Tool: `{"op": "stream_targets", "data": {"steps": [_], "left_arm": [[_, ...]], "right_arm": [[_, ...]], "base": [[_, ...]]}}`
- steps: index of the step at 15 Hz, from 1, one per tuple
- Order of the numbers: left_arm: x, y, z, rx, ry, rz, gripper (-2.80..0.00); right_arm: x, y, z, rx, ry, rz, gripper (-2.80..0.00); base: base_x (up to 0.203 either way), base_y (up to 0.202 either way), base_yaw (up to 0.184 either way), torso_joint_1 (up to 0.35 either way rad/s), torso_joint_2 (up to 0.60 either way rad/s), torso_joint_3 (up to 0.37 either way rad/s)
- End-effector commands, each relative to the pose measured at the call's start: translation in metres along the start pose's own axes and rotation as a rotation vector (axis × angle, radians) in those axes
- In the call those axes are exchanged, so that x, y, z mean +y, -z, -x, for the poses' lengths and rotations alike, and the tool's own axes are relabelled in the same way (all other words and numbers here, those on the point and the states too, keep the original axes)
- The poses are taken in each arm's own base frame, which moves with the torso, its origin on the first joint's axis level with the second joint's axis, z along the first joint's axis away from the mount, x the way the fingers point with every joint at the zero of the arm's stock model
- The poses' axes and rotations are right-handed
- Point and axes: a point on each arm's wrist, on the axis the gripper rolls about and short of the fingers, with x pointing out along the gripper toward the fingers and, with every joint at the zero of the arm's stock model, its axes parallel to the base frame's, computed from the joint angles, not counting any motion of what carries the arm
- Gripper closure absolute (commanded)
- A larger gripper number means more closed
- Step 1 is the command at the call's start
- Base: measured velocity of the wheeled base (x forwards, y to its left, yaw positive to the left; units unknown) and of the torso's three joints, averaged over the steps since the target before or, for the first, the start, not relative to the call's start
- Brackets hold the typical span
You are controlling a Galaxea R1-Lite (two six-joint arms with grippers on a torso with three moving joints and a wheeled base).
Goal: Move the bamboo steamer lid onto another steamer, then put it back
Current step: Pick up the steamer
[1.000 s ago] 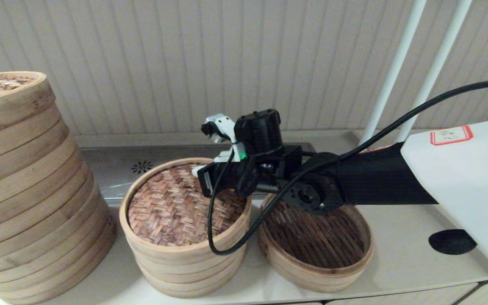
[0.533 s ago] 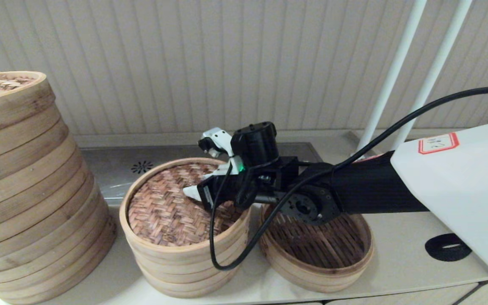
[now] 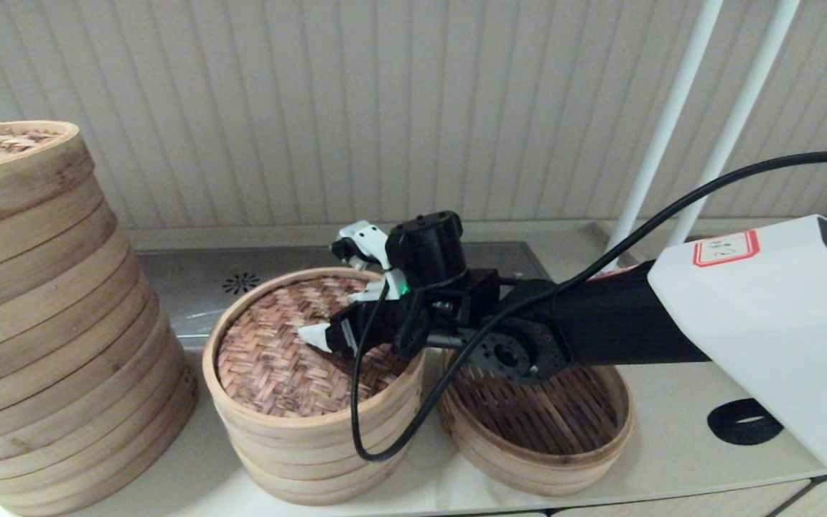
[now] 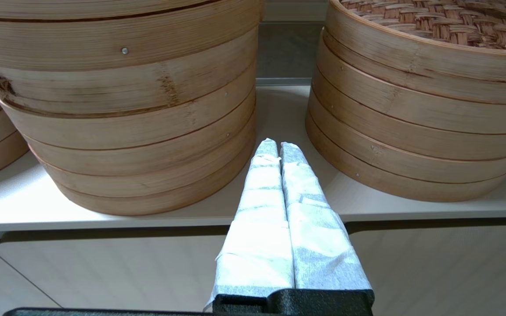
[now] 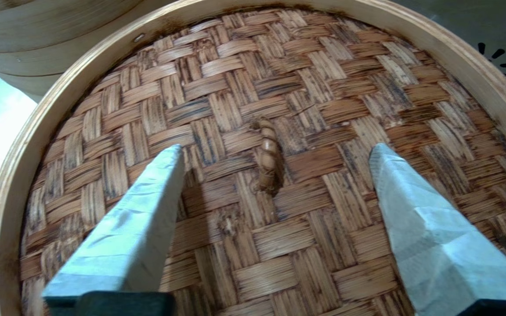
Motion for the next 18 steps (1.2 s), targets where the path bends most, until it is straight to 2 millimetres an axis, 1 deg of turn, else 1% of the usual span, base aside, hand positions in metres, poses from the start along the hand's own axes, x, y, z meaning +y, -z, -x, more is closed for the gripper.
{"op": "stream_targets", "data": {"steps": [1,6,7,8,15,18], "left_arm": [[0.0,0.0,0.0,0.002,0.0,0.001,0.0],[0.0,0.0,0.0,0.002,0.0,0.001,0.0],[0.0,0.0,0.0,0.001,0.0,0.001,0.0],[0.0,0.0,0.0,0.001,0.0,0.001,0.0],[0.0,0.0,0.0,0.002,0.0,-0.001,0.0],[0.0,0.0,0.0,0.002,0.0,0.001,0.0]], "right_arm": [[0.0,0.0,-0.001,-0.001,-0.002,0.001,-2.8],[0.0,0.006,-0.006,0.011,-0.004,0.016,-2.8],[0.0,0.006,-0.006,0.012,-0.004,0.017,-2.27],[0.0,0.006,-0.007,0.014,-0.004,0.017,0.0],[0.001,0.011,-0.008,0.029,-0.009,0.037,0.0],[0.003,0.009,-0.006,0.022,-0.011,0.04,0.0]], "base": [[0.0,0.0,0.0,0.0,0.0,0.0],[0.0,0.0,0.0,0.0,0.0,0.0],[0.0,0.0,0.0,0.0,0.0,0.0],[0.0,0.0,0.0,0.0,0.0,0.0],[0.0,0.0,0.0,0.0,0.0,0.0],[0.0,0.0,0.0,0.0,0.0,0.0]]}}
